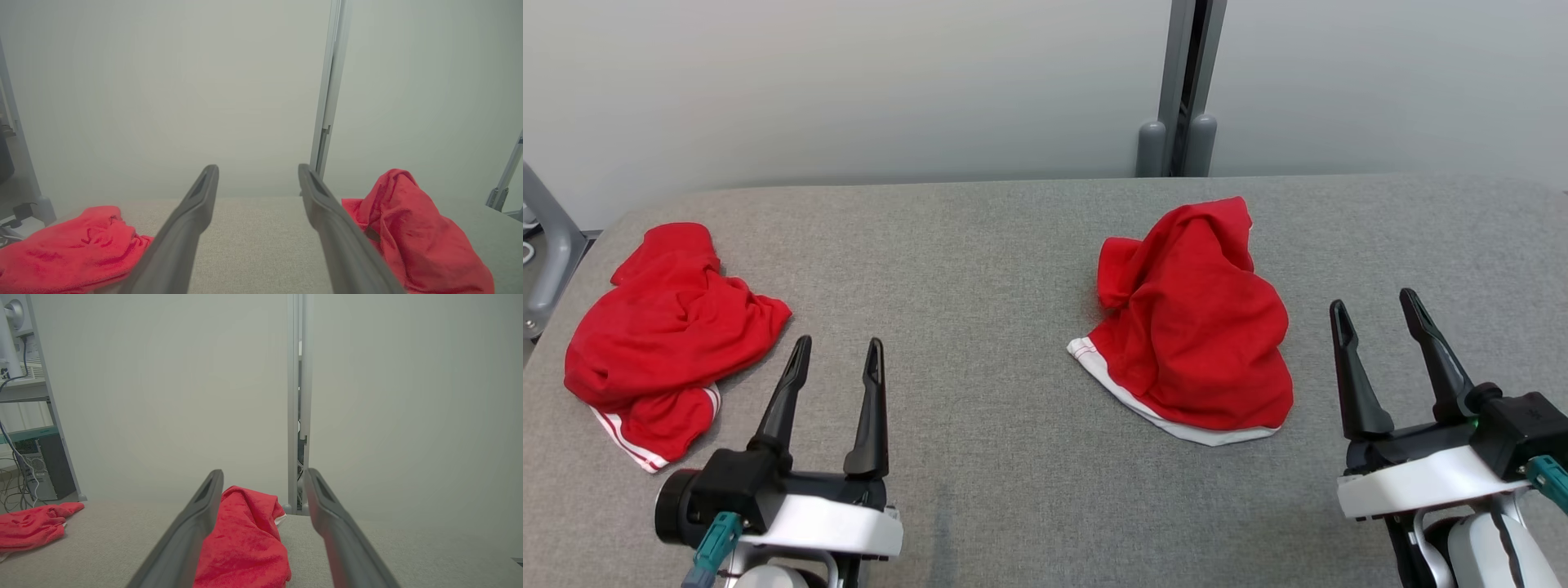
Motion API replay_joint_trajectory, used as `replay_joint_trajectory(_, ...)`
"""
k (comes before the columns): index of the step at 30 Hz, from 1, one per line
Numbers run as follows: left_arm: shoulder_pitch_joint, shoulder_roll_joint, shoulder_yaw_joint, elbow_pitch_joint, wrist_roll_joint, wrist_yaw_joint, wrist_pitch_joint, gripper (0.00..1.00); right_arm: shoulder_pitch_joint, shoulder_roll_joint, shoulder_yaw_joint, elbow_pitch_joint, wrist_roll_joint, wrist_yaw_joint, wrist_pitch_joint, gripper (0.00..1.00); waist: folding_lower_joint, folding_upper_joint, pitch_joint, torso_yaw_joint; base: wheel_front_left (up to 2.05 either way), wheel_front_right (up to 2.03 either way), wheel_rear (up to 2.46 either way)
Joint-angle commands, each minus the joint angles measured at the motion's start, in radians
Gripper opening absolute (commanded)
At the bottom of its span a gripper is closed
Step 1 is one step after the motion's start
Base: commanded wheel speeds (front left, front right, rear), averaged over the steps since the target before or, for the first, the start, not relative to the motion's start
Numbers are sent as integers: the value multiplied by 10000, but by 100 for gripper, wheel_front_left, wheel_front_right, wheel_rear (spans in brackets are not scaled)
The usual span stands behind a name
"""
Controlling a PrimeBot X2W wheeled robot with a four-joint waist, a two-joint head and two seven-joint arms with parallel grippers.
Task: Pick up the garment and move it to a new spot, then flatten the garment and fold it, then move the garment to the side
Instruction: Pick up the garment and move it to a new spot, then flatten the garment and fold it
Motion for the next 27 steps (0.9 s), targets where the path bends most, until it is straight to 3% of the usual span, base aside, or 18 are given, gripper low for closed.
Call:
replay_joint_trajectory(1, 184, 31, 66, -63, -22, -43, -26, 100, 117, -10, -98, 82, -79, -3, 3, 100, 0, -1, -38, -12, 0, 0, 0)
replay_joint_trajectory(27, 89, 26, -90, 125, -100, -48, -27, 100, 4, 172, -349, 408, -245, -3, 3, 100, 0, -1, -1, -173, 0, 0, 0)
